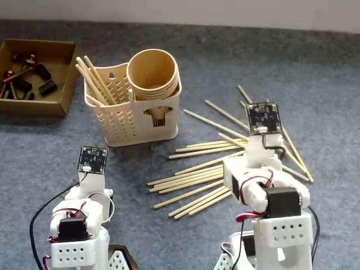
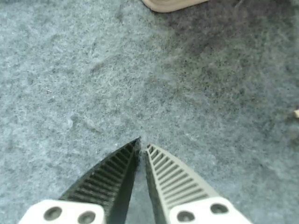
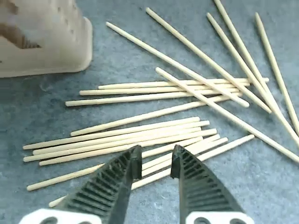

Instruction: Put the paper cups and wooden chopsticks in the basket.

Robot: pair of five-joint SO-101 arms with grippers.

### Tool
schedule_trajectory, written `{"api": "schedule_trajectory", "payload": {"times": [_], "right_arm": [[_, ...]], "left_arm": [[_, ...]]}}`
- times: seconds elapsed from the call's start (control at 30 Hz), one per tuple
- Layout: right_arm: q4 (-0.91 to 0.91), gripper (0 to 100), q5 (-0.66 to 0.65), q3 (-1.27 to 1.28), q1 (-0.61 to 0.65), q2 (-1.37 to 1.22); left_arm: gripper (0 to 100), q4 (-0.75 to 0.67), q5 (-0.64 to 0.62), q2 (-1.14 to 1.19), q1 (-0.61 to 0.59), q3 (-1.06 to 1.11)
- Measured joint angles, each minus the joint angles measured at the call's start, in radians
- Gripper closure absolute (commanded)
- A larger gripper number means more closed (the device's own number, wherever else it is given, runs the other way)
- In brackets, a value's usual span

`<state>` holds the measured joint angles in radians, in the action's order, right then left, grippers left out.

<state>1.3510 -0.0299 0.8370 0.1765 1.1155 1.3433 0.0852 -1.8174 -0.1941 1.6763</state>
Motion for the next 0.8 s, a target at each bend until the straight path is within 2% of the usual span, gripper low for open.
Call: {"api": "schedule_trajectory", "payload": {"times": [0.17, 0.3, 0.43, 0.67, 0.8], "right_arm": [[0.000, 88.7, 0.000, 0.115, -0.126, 0.000], [-0.034, 99.3, 0.000, 0.224, -0.195, 0.000], [-0.124, 99.3, 0.000, 0.339, -0.239, 0.000], [-0.157, 99.3, 0.000, 0.404, -0.321, 0.000], [-0.157, 99.3, 0.000, 0.450, -0.364, 0.000]], "left_arm": [[99, 0.000, 0.000, 0.000, 0.000, 0.000], [99, 0.000, 0.000, 0.000, 0.000, 0.000], [99, 0.000, 0.000, 0.000, 0.000, 0.000], [99, 0.000, 0.002, 0.000, 0.002, -0.034], [99, 0.000, 0.118, -0.003, -0.002, -0.095]]}}
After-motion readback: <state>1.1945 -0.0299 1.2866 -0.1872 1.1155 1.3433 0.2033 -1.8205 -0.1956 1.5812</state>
